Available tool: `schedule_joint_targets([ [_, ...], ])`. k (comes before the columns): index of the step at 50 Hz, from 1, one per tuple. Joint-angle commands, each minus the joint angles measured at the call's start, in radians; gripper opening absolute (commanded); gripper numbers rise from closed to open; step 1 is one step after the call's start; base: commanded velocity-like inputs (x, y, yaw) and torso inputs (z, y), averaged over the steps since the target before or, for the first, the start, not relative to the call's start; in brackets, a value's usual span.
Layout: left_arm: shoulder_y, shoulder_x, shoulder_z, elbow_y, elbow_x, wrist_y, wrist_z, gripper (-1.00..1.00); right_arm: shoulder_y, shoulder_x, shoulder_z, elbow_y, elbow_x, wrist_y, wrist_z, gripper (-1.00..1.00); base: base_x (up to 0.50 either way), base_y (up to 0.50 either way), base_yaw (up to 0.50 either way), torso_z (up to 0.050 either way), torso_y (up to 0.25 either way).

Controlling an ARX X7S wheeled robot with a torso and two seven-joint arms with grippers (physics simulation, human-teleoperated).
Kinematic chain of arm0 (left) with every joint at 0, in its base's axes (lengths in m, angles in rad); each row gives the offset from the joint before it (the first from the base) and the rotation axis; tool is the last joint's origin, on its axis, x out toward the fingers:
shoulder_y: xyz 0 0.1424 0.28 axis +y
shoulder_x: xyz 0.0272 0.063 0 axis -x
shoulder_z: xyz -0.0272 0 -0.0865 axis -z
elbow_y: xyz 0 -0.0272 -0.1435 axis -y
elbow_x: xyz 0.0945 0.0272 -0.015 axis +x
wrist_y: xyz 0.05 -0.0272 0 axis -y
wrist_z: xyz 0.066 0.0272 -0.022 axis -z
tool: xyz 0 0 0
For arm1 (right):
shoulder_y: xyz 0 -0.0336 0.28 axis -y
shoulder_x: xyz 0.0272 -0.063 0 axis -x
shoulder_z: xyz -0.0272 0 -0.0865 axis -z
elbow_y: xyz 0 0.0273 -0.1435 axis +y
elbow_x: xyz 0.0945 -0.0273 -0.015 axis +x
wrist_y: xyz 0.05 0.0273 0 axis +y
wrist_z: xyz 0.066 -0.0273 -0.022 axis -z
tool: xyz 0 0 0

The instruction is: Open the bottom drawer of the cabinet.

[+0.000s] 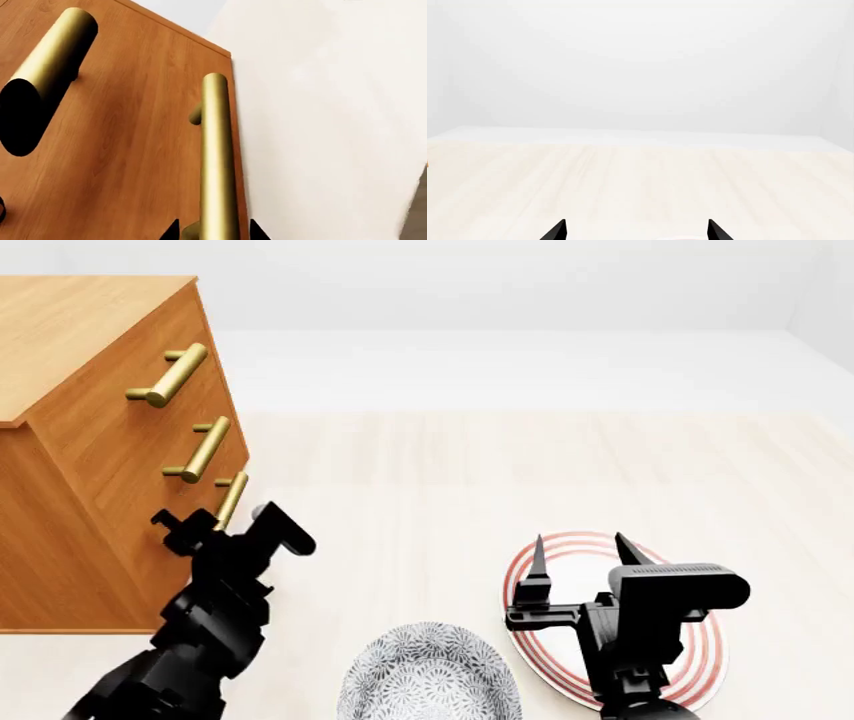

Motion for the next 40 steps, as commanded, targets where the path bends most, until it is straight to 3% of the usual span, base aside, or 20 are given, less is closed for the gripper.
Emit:
schedule_joint_targets([
  [1, -0.008, -0.009, 0.059, -0.012, -0.038, -0.006, -0.016, -1.0, 0.004, 0.004, -0.004, 0.001, 0.004, 0.001, 0.005, 1.0, 0.0, 0.0, 0.0, 0.0, 0.0],
  [18, -0.026, 0.013, 0.087, -0.008, -0.086, 0.02, -0.036, -1.0, 0.008, 0.006, -0.015, 0.012, 0.008, -0.006, 0.01, 1.0, 0.0, 0.0, 0.0, 0.0, 0.001],
  [27, 0.09, -0.065, 0.09, 0.507, -0.089, -0.314, -0.021, -1.0, 0.005, 0.008, -0.016, 0.018, 0.012, -0.015, 0.013, 1.0, 0.0, 0.0, 0.0, 0.0, 0.001],
  [40, 0.12, -0.041, 0.11, 0.618, -0.078, -0.393, -0.037, -1.0, 0.003, 0.015, -0.013, 0.009, 0.021, -0.014, 0.019, 1.0, 0.0, 0.0, 0.0, 0.0, 0.002],
])
